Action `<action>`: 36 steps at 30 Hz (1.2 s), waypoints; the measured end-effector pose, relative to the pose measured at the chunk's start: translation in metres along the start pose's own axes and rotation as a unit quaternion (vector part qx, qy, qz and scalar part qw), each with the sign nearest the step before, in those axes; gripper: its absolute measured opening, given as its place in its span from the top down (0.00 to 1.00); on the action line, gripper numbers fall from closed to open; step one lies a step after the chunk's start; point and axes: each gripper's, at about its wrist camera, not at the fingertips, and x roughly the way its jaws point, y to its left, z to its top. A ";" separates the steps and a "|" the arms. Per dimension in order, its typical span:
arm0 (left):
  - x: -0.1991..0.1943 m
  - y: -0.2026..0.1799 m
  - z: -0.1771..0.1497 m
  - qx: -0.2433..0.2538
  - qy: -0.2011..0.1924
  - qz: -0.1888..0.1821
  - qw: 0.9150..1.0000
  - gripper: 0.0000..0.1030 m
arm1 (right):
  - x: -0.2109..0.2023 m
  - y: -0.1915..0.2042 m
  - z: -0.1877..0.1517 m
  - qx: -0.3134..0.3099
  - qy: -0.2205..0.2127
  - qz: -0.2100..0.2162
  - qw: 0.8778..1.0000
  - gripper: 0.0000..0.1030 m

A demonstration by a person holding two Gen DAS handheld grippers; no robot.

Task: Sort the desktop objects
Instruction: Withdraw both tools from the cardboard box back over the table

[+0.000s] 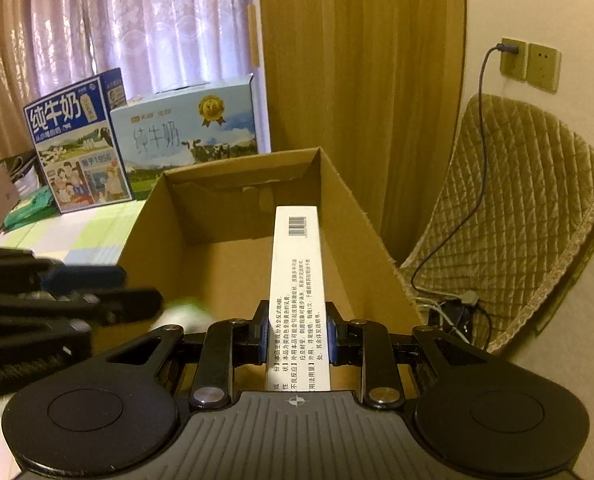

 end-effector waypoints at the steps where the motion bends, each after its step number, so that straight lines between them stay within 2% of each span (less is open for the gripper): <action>1: -0.004 0.003 -0.001 -0.003 -0.002 0.003 1.000 0.74 | 0.001 0.001 -0.001 0.000 0.002 0.003 1.000 0.78; 4: -0.017 0.013 -0.007 -0.014 -0.006 0.011 1.000 0.73 | 0.002 0.006 -0.002 -0.004 0.005 0.009 1.000 0.78; 6: -0.026 0.019 -0.012 -0.021 -0.009 0.019 1.000 0.68 | 0.003 0.008 -0.001 -0.003 0.005 0.012 1.000 0.77; 9: -0.038 0.025 -0.019 -0.028 -0.012 0.022 0.999 0.68 | 0.004 0.012 0.002 0.002 -0.002 0.025 1.000 0.76; 11: -0.045 0.027 -0.024 -0.031 -0.012 0.024 0.999 0.68 | 0.003 0.014 0.004 -0.001 -0.003 0.030 1.000 0.71; 13: -0.051 0.029 -0.028 -0.032 -0.011 0.026 0.999 0.68 | 0.001 0.016 0.004 -0.004 -0.008 0.026 1.000 0.58; 16: -0.059 0.034 -0.036 -0.041 -0.011 0.028 0.999 0.68 | -0.004 0.015 0.002 0.000 -0.011 0.022 1.000 0.48; 25: -0.081 0.047 -0.057 -0.055 -0.003 0.040 0.998 0.64 | -0.018 0.010 -0.012 0.007 -0.005 0.012 1.000 0.42; 30: -0.101 0.055 -0.069 -0.057 -0.006 0.053 0.997 0.61 | -0.037 0.015 -0.013 0.007 -0.017 0.013 1.000 0.39; 36: -0.136 0.076 -0.091 -0.065 -0.008 0.077 0.995 0.49 | -0.072 0.036 -0.008 0.003 -0.048 0.030 0.998 0.27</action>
